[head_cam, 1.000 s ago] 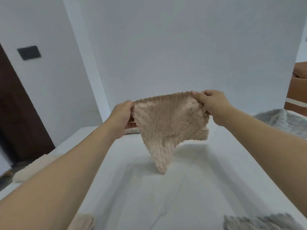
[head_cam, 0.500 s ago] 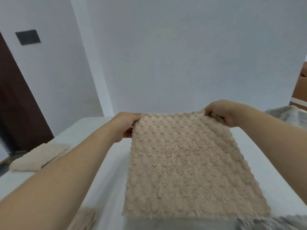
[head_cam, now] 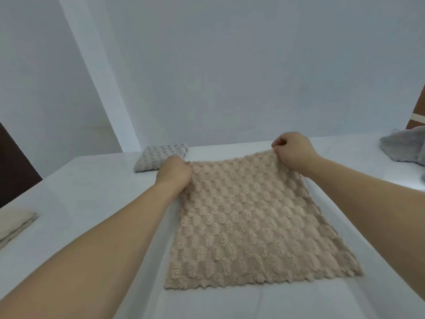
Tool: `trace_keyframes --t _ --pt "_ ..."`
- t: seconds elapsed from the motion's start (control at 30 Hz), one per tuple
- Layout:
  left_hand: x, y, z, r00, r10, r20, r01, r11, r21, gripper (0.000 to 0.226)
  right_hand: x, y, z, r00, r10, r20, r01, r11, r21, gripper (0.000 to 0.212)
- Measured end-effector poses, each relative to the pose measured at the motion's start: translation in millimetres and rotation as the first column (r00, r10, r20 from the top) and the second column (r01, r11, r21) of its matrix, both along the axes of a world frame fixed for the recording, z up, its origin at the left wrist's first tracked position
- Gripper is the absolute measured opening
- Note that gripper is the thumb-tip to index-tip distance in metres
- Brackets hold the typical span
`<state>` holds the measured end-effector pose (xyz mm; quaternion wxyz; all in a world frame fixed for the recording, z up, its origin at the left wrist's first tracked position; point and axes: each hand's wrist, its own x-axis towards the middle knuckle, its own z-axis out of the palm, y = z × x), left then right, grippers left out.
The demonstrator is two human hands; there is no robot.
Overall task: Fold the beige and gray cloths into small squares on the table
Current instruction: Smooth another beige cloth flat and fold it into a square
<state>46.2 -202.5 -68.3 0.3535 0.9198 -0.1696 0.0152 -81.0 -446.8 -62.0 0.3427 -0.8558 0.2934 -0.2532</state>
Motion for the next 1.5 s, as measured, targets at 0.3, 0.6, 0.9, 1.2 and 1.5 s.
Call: trace_keyframes --t 0.3,0.6,0.9,1.2,1.5 --pt "-36 -45 -18 0.936 -0.320 0.146 0.310 0.947 0.088 0.041 0 70 -21 0.836 0.194 -0.514 -0.406 0.847 -0.342 0.051" --pt "-33 -45 -55 0.909 -0.415 0.046 0.340 0.799 0.496 0.056 -3 63 -53 0.776 0.142 -0.614 -0.396 0.868 -0.300 0.058" --pt "-17 -15 -55 0.927 -0.374 0.013 0.311 0.790 0.528 0.058 -35 33 -51 0.766 0.099 -0.635 -0.361 0.884 -0.298 0.057" --pt "-12 2 -49 0.946 -0.318 0.069 0.200 0.734 0.650 0.059 -53 15 -53 0.753 0.051 -0.656 -0.315 0.903 -0.292 0.058" --pt "-93 -22 -47 0.879 -0.467 0.094 0.362 0.784 0.504 0.053 -53 77 -40 0.784 0.154 -0.601 -0.419 0.846 -0.330 0.059"
